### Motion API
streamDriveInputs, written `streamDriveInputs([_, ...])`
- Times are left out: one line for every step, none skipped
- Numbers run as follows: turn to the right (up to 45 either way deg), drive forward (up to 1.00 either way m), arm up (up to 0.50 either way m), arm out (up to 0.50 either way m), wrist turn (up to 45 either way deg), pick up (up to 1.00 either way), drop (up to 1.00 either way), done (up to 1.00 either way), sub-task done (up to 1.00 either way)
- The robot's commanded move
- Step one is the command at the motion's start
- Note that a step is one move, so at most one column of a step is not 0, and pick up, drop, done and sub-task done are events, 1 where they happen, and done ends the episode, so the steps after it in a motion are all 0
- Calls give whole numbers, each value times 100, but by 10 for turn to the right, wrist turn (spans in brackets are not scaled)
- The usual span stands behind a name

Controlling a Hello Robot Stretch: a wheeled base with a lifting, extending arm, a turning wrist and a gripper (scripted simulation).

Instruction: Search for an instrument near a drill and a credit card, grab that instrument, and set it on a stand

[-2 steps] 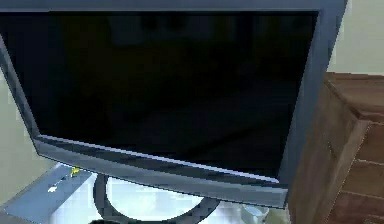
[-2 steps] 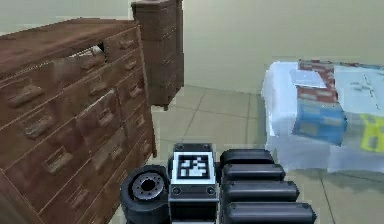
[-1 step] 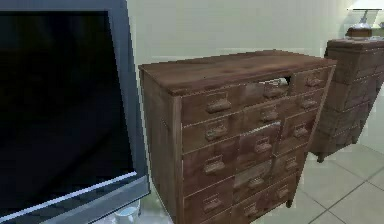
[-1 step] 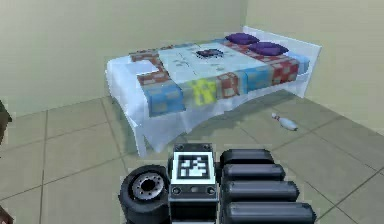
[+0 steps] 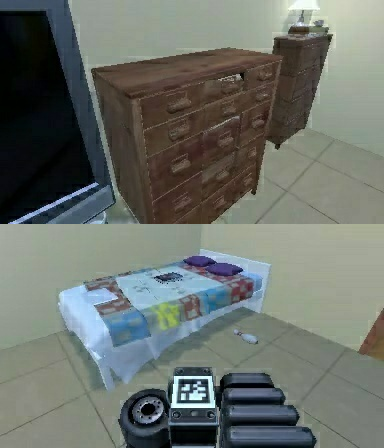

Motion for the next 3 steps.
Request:
streamDriveInputs([-450,0,0,0,0,0,0,0,0])
streamDriveInputs([-450,0,0,0,0,0,0,0,0])
streamDriveInputs([-30,0,0,0,0,0,0,0,0])
